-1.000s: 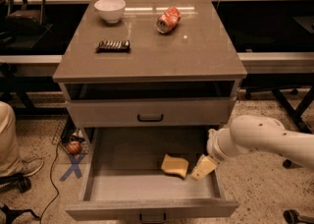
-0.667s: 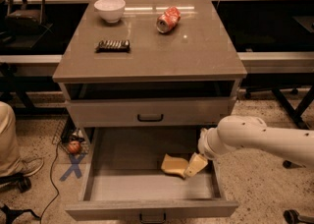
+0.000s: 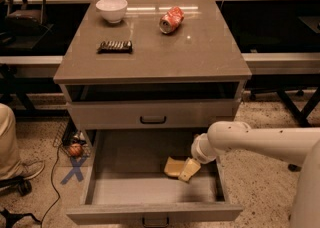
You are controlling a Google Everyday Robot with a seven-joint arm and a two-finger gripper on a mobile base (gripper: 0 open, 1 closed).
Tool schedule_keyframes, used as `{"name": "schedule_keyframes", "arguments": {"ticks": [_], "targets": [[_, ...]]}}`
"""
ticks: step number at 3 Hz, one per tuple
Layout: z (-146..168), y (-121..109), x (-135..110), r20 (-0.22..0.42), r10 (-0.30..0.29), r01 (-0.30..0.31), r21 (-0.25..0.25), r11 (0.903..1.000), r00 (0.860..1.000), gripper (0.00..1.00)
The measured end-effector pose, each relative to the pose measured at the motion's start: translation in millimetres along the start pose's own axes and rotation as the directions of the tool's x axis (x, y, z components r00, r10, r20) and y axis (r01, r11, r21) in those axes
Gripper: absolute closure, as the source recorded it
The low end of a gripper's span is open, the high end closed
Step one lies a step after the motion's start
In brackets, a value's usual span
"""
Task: Pick sponge from middle drawer and place on counter
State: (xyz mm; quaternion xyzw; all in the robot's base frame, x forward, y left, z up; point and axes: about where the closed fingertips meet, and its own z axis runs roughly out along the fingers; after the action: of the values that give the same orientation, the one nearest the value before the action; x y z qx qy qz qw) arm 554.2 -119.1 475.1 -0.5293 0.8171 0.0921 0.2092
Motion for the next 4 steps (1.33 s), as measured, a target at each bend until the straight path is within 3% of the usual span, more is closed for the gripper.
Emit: {"name": "schedule_keyframes", "arguments": {"ticks": [2, 4], "targets": [[53, 2, -1, -0.033, -0.02, 0.02, -0.007, 0.9998, 0.999, 0.0], [95, -2, 5, -0.053, 0.004, -0.005, -0.021, 0.9998, 0.999, 0.0]]}}
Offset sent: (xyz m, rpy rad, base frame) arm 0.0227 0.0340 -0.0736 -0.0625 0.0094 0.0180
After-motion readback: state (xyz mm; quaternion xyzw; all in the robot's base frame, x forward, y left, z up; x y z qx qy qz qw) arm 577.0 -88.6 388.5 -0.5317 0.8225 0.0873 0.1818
